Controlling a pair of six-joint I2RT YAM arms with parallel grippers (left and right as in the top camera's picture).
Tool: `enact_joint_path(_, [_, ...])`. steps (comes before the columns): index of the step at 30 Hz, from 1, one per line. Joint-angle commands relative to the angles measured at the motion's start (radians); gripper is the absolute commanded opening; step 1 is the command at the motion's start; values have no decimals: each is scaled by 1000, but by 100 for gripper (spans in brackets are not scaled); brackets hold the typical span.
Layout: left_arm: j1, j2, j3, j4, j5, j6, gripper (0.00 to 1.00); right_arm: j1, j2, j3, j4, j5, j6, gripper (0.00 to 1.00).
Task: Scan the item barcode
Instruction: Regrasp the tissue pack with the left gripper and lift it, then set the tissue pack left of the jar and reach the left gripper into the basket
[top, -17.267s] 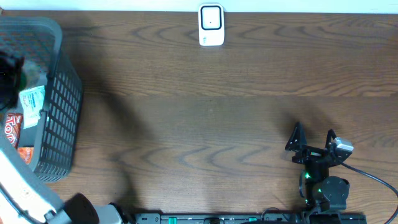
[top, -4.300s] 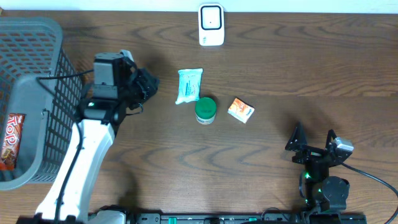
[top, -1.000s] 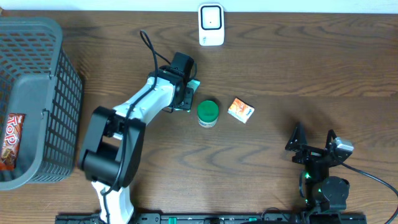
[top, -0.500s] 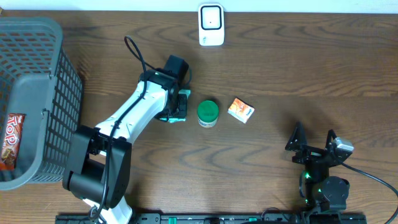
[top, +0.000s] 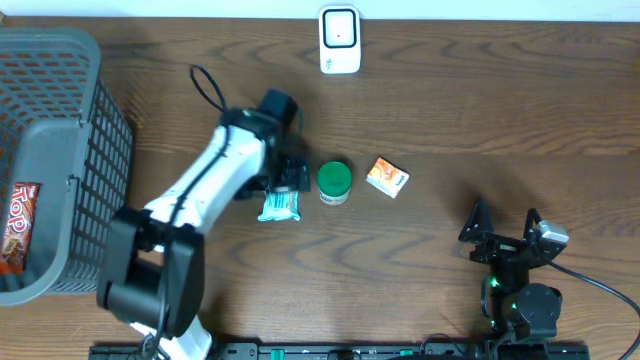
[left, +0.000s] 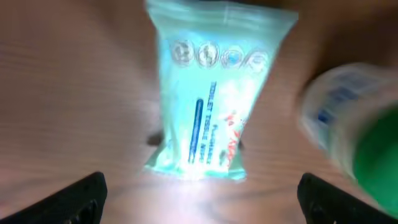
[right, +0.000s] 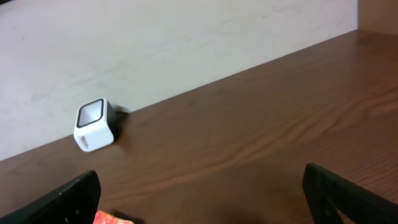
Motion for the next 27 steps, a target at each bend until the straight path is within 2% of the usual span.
enact_joint_path(1, [79,-137,246,-65,-82,46,98,6,-5,-1,-4,13,6,99])
enact_joint_path(6, [256,-219,566,-139,-143,116,98,6,-5,-1,-4,13,6,99])
enact_joint_path(8, [373,-238,650,-162,-143,134,98,6,-5,-1,-4,13,6,99])
enact_joint_path(14, [703,-233,667,-241,-143,185,98,6,-5,-1,-4,13,6,99])
enact_joint_path(19, [959,-205,657,-277,-143,183,98,6,-5,-1,-4,13,6,99])
enact_joint_path(23, [1102,-182,631,-252,-142,182,98,6,-5,-1,-4,13,6,99])
enact_joint_path(27, [1180,-168,570,-188,-143,195,98,6,-5,-1,-4,13,6,99])
